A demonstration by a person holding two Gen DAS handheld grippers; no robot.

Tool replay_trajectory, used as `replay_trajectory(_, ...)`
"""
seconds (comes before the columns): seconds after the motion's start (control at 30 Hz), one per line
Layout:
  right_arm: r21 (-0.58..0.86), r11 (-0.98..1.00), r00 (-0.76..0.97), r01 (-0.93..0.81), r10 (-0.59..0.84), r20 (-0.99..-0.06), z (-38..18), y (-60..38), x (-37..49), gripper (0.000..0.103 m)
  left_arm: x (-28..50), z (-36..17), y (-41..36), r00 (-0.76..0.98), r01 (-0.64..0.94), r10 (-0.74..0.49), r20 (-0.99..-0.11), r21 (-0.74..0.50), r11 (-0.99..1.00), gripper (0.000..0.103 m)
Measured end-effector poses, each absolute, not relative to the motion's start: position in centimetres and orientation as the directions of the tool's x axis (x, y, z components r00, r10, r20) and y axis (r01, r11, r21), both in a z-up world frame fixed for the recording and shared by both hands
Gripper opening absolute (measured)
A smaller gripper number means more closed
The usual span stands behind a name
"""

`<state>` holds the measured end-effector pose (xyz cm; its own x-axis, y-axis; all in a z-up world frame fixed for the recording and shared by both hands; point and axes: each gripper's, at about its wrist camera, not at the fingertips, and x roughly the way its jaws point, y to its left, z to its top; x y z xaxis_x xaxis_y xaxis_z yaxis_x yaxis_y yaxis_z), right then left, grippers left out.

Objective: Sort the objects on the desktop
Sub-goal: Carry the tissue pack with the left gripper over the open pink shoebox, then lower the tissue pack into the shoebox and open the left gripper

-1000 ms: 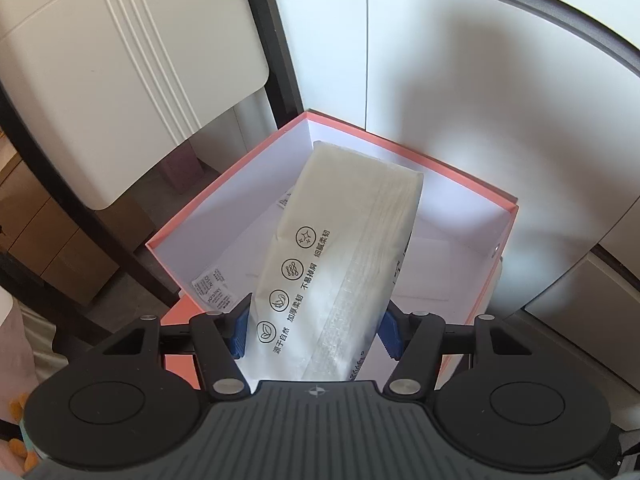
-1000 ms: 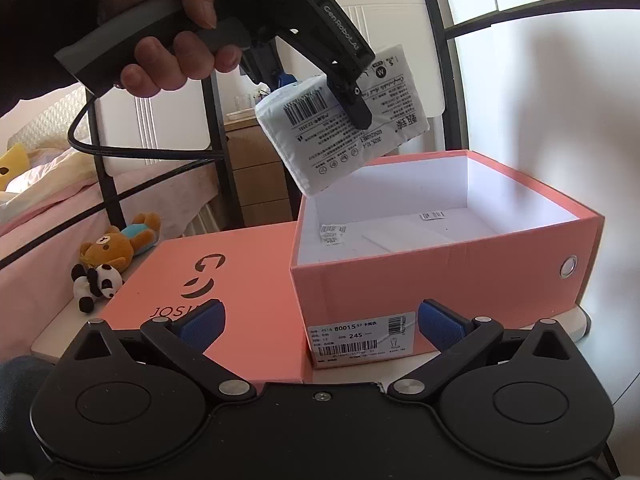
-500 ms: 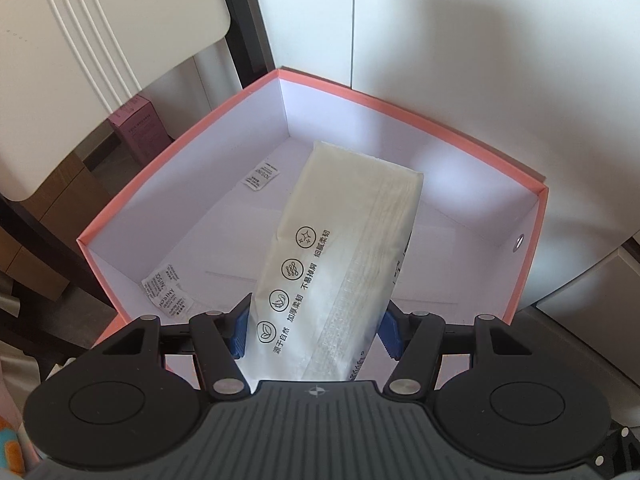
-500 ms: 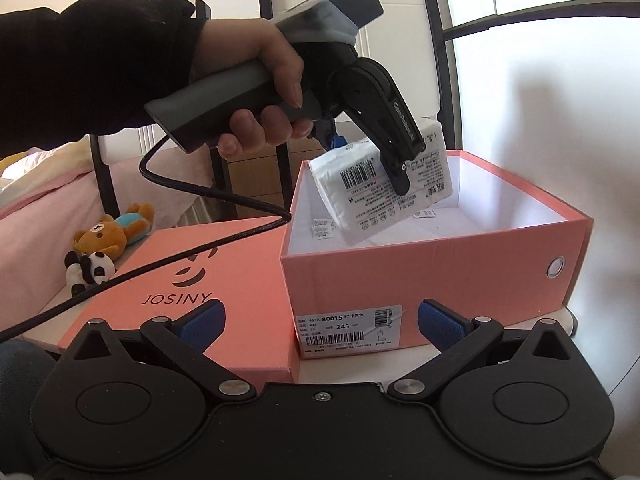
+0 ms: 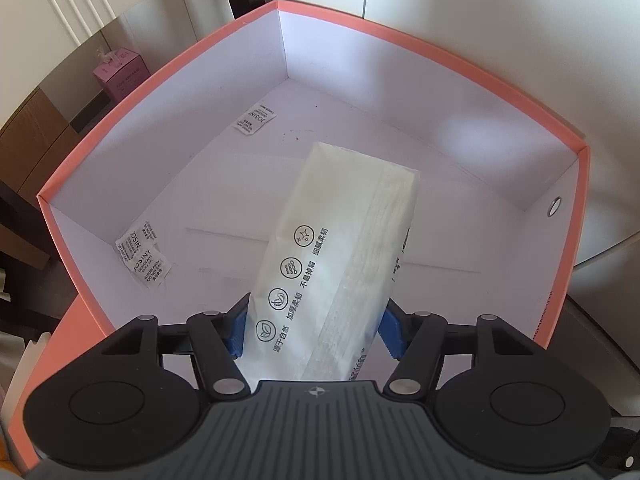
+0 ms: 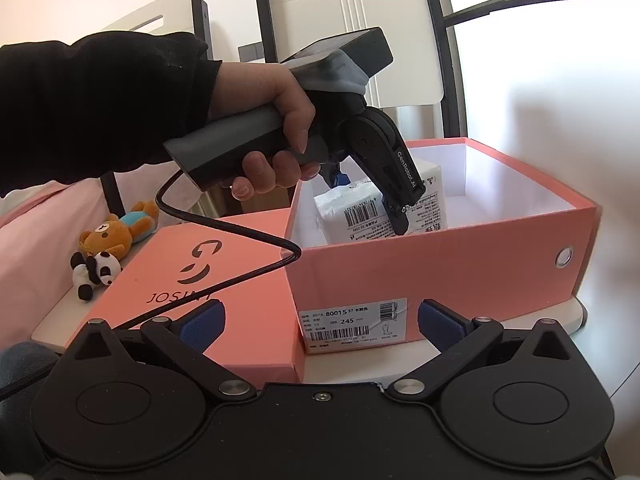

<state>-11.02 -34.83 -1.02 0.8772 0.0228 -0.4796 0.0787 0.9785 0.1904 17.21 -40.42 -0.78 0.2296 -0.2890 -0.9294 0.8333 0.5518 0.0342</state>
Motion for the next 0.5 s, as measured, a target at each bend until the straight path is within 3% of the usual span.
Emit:
replay_trajectory(0.27,0.195,0.978,0.873,0.076,0.029,-0.486,-0.8,-34.7,-10.9,0.103,16.9,-1.9,-40.9,0.243,0.841,-0.256,-0.936,0.072,0.536,0.071)
replay_trajectory(0.37,0.196,0.977,0.873,0.078,0.028,-0.487,-0.9,-34.7,-10.8,0.103,16.8,-1.7,-41.1,0.261,0.845,-0.256,-0.931,0.092,0.527,0.086)
replay_trajectory(0.5,0.199,0.976,0.870,0.085,0.024,-0.492,-1.0,-35.0,-10.8,0.103,16.7,-0.7,-40.7,0.283,0.840,-0.280,-0.917,0.096,0.533,0.091)
